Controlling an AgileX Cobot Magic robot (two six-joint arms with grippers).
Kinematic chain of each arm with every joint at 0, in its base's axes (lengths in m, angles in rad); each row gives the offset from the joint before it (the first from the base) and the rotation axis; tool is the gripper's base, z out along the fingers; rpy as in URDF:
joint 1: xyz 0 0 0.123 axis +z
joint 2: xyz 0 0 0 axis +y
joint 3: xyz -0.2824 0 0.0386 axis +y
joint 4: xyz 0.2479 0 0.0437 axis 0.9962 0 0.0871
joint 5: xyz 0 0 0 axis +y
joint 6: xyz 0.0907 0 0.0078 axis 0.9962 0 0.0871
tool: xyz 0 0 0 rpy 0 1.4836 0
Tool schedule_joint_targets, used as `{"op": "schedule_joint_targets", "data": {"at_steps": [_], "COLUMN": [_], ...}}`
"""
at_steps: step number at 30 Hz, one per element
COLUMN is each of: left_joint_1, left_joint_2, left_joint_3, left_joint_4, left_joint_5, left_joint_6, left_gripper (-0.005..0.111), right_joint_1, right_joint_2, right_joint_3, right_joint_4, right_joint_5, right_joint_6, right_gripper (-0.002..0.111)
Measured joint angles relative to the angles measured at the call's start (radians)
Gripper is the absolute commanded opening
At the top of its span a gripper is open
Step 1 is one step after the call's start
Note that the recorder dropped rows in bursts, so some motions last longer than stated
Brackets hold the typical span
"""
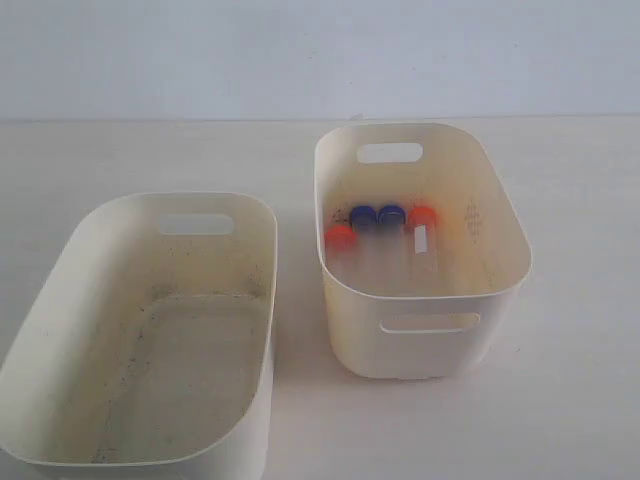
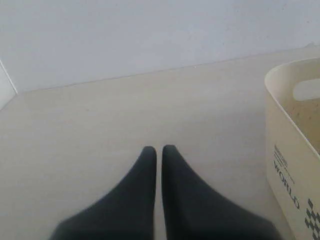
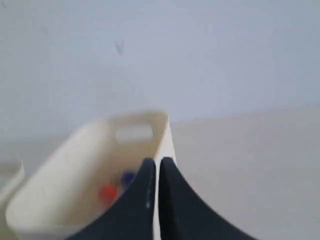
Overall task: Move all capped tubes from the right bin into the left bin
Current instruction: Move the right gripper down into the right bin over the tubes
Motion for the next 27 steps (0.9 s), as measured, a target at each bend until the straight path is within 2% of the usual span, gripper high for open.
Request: {"op": "schedule_joint_targets", "data": {"at_steps": [4,7,9,12,15,16,18,21,25,27], "left_joint_1": [0.000,0.000,0.000,0.000,0.000,0.000,0.000,0.000,0.000,0.000], "left_joint_2": [0.000,0.000,0.000,0.000,0.000,0.000,0.000,0.000,0.000,0.000], "left_joint_3": [0.000,0.000,0.000,0.000,0.000,0.000,0.000,0.000,0.000,0.000], "left_joint_4": [0.000,0.000,0.000,0.000,0.000,0.000,0.000,0.000,0.000,0.000], "left_joint_5": [0.000,0.000,0.000,0.000,0.000,0.000,0.000,0.000,0.000,0.000], "left_joint_6": [0.000,0.000,0.000,0.000,0.000,0.000,0.000,0.000,0.000,0.000], "left_gripper": [0.004,0.004,0.004,0.004,0.004,0.004,0.004,0.004,0.004,0.004], "right_joint_1": [0.000,0.000,0.000,0.000,0.000,0.000,0.000,0.000,0.007,0.041], "right_joint_2": [-0.002,0.005,0.061,0.224,0.437,0.587,0.754,0.914,1.165,1.292], "right_joint_3": [-0.012,-0.117,-0.227,-0.436,-0.615,-0.706,-0.784,-0.847,-1.022,-1.129], "right_joint_4": [0.000,0.002,0.002,0.002,0.004,0.004,0.004,0.032,0.410,0.449], "right_joint_5": [-0.356,-0.363,-0.281,-0.031,0.311,0.536,0.692,0.662,0.681,0.686], "right_joint_6": [-0.010,-0.078,-0.118,-0.137,-0.146,-0.146,-0.148,-0.169,-0.486,-0.510], "right_gripper": [0.002,0.002,0.002,0.002,0.002,0.002,0.002,0.003,0.003,0.003]}}
